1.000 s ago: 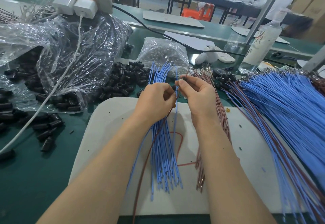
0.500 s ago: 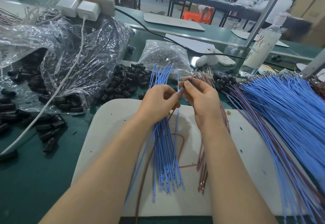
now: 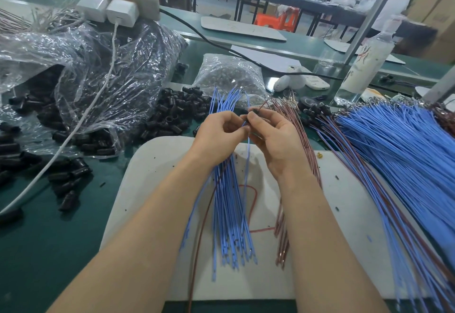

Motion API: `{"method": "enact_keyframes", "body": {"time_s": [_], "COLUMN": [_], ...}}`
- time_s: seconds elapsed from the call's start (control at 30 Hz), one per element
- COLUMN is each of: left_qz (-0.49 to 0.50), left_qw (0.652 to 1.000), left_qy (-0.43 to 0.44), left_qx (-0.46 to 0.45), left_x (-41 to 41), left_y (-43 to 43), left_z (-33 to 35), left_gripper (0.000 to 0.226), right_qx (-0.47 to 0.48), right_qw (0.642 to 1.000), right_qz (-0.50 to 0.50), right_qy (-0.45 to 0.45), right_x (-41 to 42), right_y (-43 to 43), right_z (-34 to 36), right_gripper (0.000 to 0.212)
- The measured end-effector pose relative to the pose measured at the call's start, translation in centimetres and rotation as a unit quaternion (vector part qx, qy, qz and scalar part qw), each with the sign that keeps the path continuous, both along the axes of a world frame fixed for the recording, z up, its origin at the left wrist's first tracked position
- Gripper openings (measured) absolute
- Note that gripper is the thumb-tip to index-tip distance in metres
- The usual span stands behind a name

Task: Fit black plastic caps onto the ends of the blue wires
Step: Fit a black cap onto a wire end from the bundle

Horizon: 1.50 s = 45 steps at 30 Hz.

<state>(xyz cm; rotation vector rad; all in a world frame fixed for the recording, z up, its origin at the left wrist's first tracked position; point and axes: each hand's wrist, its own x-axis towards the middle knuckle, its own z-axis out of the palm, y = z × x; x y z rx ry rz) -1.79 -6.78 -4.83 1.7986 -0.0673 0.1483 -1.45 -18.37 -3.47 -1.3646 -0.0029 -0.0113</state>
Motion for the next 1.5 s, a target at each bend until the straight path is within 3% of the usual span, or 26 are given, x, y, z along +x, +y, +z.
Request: {"method": "enact_keyframes", "body": {"time_s": [0.6,1.13,1.3,1.4,1.5], "left_qz": [-0.016,-0.019,0.001,0.014,0.031], "left_qw": [0.995,0.982,0.975,0.981,0.982], "left_qy": [0.010,-0.013,-0.059,-0.121,-0.167], "left_qx": [0.099,0.187,0.213,0.150,0.086], "left_x": [-0.07,-0.45,-0.44,-0.61,-0.61], "left_y": [0.22,0.52,0.42,0.15,0.04], "left_z": [-0.01,0.35,0.07,0.37,0.80], "left_gripper": [0.009,0.010,0.008,0.018,0.019], "right_qx": [0.125,0.089,-0.017,-0.150,-0.218], "right_qw": [0.989,0.987,0.986,0.971,0.957], "right_qz": [-0.075,-0.126,-0.138,-0.117,-0.066], "right_qy": [-0.019,-0.039,-0.093,-0.148,-0.178], "right_x": [0.46,0.72,0.34,0.03,-0.12], "right_y": [-0.87,-0.92,-0.88,-0.55,-0.08], "right_z": [0.62,-0.01,-0.03,0.06,0.08], "right_gripper": [0.012,0.011,0.012,0.015,0.018]}}
